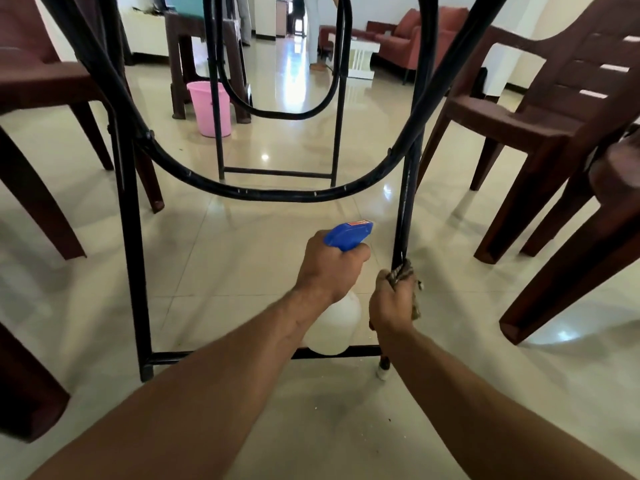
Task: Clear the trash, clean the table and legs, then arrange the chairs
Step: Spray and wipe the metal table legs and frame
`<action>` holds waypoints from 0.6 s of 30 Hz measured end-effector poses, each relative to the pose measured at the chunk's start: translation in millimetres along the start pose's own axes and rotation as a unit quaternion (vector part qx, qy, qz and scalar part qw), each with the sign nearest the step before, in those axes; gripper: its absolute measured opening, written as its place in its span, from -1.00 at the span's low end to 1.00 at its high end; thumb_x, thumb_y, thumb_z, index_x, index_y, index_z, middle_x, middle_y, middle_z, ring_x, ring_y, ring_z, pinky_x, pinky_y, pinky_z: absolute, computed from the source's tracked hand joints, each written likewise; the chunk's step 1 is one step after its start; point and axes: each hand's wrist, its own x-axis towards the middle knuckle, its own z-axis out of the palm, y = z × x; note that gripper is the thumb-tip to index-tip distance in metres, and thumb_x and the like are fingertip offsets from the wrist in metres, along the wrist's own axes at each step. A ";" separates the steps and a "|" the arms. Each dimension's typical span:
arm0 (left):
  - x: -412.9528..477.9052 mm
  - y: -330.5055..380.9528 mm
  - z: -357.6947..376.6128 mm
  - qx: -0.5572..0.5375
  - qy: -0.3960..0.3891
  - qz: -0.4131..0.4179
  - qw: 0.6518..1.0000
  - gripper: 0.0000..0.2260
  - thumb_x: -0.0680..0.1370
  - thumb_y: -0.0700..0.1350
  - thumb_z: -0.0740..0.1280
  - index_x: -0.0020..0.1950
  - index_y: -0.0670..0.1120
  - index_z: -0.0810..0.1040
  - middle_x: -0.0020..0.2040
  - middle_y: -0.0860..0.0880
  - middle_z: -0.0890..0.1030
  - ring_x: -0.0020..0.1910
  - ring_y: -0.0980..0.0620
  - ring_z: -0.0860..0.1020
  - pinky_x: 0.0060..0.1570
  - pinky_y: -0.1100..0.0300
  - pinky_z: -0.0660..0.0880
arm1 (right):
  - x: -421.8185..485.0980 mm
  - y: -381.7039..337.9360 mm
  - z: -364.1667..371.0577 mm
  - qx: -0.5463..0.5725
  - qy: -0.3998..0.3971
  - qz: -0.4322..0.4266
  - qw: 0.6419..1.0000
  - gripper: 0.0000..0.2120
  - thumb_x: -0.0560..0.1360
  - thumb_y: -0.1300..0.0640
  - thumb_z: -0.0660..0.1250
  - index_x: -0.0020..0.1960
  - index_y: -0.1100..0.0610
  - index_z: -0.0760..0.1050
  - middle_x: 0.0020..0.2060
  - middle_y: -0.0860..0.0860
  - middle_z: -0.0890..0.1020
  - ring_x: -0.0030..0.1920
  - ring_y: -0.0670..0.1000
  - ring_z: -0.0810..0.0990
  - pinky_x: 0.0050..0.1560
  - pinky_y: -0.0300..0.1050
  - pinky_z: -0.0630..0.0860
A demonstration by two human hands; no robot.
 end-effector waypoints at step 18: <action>2.9 58.0 -15.8 -0.064 0.024 0.093 0.993 -0.85 0.42 -0.28 0.31 -0.11 -0.38 0.51 -0.38 -0.29 0.40 -0.41 -0.10 0.36 -0.36 0.05 0.37 | 14.5 -95.0 -19.0 0.087 -0.035 -0.263 0.960 -0.46 0.66 0.13 0.13 0.59 -0.04 0.04 0.46 -0.27 0.27 0.44 -0.36 0.23 0.44 -0.35 0.21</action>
